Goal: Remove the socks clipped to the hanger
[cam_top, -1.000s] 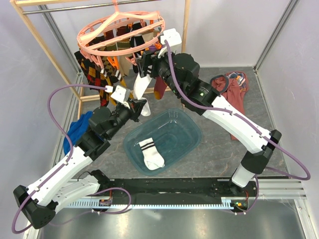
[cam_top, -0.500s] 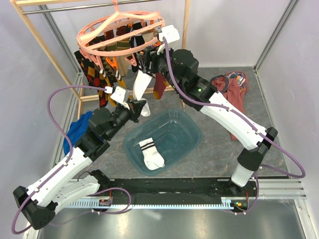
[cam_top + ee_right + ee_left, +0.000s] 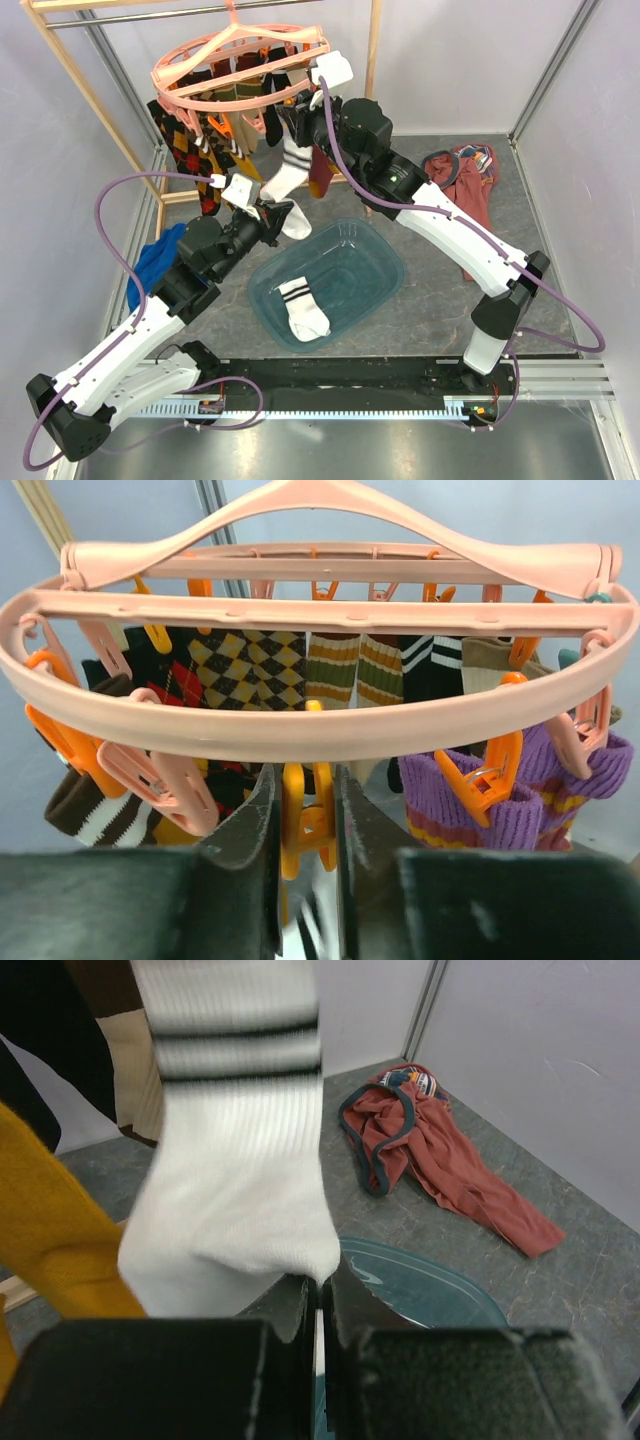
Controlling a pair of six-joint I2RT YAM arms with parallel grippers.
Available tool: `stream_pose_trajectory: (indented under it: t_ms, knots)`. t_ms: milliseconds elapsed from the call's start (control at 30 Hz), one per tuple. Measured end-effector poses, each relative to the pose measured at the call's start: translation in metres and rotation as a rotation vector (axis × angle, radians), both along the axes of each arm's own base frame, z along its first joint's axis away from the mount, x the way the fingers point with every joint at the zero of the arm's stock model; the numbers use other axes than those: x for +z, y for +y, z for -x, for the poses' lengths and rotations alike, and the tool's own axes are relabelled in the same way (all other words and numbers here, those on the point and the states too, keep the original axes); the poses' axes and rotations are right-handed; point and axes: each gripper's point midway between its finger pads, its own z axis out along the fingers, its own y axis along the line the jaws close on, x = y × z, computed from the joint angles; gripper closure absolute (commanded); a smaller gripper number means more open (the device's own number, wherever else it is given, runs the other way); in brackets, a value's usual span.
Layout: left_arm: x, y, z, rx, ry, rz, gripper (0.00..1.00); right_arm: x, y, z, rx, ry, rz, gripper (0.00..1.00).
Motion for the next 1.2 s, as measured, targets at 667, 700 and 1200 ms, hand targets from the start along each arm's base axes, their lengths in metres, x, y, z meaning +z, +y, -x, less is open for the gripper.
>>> stream_pose_trajectory:
  t_ms: [667, 700, 1200]
  knots:
    - [-0.002, 0.003, 0.014, -0.037, 0.026, 0.001, 0.98, -0.006, -0.017, 0.014, -0.005, 0.033, -0.049, 0.20]
    - [-0.003, 0.003, 0.019, -0.050, 0.035, 0.001, 0.98, -0.008, -0.022, 0.019, -0.003, 0.037, -0.051, 0.18]
    - [-0.052, -0.025, 0.073, -0.331, 0.291, 0.016, 0.94, -0.072, -0.118, 0.109, 0.013, 0.134, -0.106, 0.02]
